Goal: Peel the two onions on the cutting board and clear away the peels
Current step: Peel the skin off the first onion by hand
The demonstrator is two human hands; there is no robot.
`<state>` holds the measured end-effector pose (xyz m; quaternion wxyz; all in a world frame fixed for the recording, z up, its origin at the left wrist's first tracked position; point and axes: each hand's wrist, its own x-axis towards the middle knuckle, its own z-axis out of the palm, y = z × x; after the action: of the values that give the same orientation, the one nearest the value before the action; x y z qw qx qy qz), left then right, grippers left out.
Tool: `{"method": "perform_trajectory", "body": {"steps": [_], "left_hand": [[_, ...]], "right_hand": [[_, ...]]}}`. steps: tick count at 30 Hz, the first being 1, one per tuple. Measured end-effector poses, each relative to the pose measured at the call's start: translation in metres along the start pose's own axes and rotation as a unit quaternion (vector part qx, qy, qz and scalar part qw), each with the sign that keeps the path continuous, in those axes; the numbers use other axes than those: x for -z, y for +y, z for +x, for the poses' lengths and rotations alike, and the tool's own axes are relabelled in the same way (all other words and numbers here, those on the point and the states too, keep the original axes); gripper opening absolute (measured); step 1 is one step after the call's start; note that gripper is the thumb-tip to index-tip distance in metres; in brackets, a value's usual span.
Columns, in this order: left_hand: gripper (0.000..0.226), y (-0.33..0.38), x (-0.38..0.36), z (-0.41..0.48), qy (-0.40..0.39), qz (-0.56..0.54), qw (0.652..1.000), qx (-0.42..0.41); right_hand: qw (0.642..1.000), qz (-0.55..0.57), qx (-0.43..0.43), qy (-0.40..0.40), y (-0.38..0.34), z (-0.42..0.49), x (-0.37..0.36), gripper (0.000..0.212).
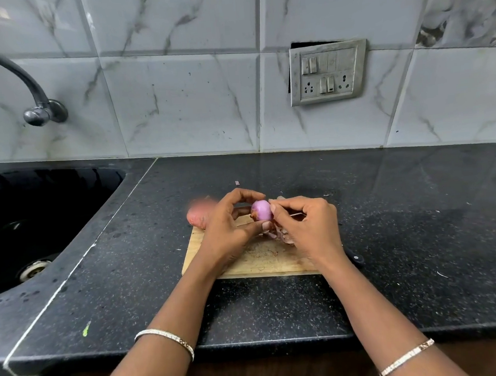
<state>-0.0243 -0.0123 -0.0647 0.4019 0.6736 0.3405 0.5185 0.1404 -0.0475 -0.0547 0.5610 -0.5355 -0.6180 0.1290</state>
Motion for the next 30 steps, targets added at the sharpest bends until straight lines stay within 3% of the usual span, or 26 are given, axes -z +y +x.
{"method": "perform_trajectory", "body": {"steps": [30], "left_hand": [[0.047, -0.0029, 0.0007, 0.0009, 0.021, 0.006, 1.0, -0.002]], "right_hand": [[1.0, 0.008, 0.002, -0.008, -0.0086, -0.0036, 0.0021, 0.007]]}}
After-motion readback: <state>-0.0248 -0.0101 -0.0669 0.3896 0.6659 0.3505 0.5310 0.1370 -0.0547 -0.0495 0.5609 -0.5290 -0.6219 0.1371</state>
